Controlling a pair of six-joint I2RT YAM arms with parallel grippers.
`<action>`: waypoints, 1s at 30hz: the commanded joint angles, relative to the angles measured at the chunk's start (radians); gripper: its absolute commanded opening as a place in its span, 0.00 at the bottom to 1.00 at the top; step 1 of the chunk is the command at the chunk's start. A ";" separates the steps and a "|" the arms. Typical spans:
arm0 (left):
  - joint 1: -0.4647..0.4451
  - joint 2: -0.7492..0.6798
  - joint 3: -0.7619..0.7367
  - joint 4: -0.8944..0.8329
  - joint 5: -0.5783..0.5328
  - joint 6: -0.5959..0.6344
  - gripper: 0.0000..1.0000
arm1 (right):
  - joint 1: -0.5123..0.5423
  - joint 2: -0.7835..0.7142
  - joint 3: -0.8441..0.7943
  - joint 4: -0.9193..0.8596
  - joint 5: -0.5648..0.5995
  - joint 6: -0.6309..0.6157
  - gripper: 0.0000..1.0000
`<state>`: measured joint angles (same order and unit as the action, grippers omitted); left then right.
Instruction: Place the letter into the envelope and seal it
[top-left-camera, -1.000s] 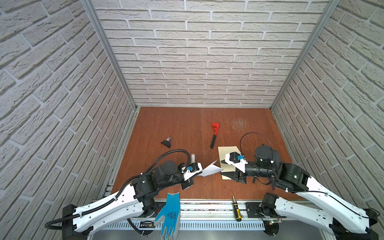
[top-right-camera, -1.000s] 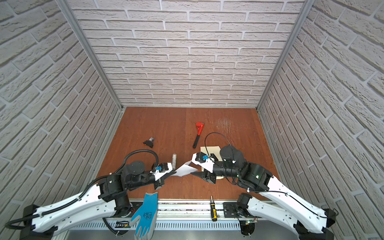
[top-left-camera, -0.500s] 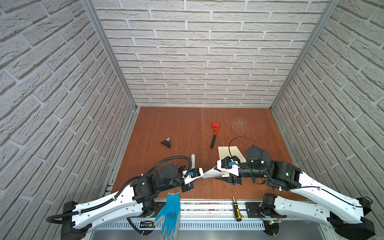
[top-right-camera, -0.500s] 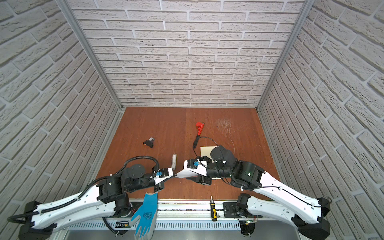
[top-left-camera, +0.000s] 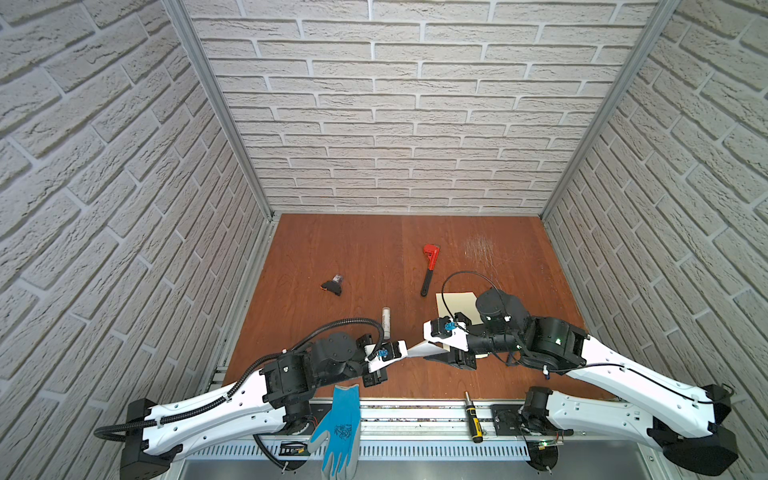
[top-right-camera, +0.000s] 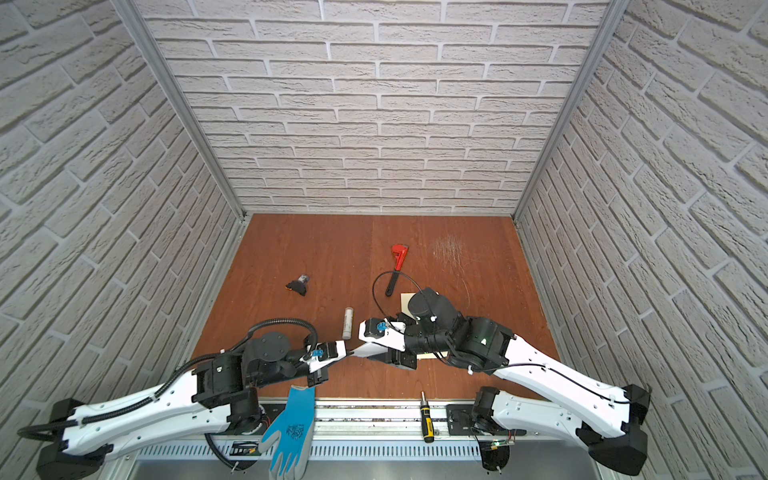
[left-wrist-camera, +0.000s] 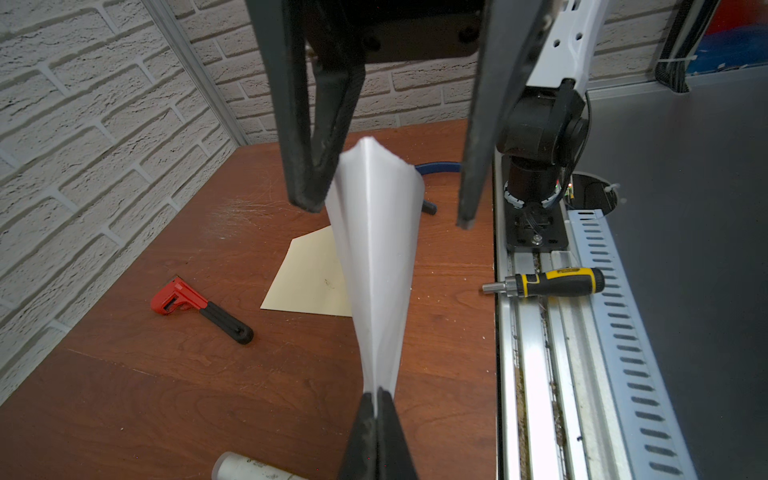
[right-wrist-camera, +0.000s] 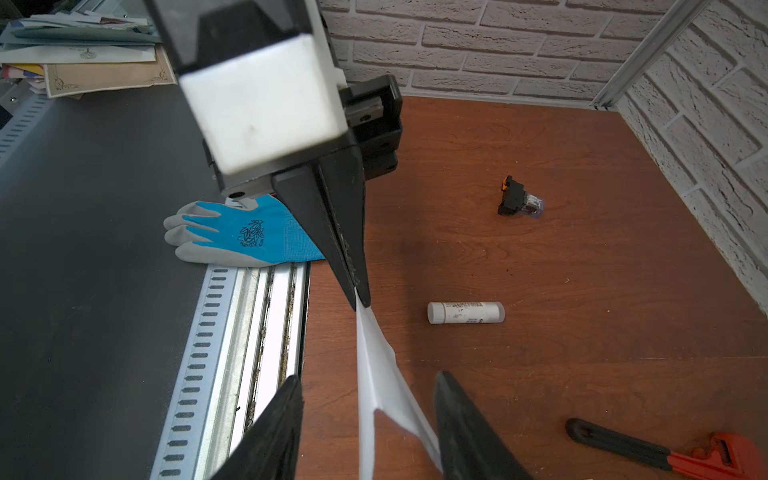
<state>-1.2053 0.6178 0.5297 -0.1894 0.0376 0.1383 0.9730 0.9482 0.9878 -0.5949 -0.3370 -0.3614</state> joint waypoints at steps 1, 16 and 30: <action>-0.010 -0.014 -0.010 0.013 -0.014 0.017 0.00 | 0.008 0.007 0.030 -0.015 -0.017 -0.019 0.46; -0.021 -0.022 -0.016 0.024 -0.009 0.019 0.39 | 0.013 -0.020 0.037 -0.040 -0.018 -0.007 0.06; -0.087 0.064 0.054 0.169 0.070 0.033 0.41 | 0.073 -0.003 -0.009 0.016 0.038 0.024 0.06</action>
<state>-1.2755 0.6704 0.5426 -0.0963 0.0765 0.1574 1.0313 0.9443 0.9924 -0.6353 -0.3157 -0.3565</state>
